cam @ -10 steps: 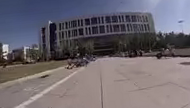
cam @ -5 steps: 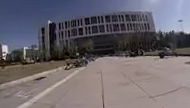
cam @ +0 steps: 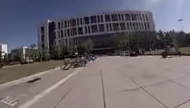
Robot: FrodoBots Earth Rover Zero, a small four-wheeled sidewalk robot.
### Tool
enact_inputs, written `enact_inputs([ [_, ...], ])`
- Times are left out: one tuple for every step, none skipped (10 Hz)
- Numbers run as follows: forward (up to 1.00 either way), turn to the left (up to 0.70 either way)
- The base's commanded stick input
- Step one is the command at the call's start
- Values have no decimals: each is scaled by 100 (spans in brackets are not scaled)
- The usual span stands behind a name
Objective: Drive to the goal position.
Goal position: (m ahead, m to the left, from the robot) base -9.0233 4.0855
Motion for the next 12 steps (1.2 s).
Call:
enact_inputs([
  [70,0],
  [70,0],
  [70,0],
  [70,0],
  [70,0],
  [69,0],
  [69,0],
  [69,0],
  [70,0],
  [70,0],
  [70,0],
  [70,0],
])
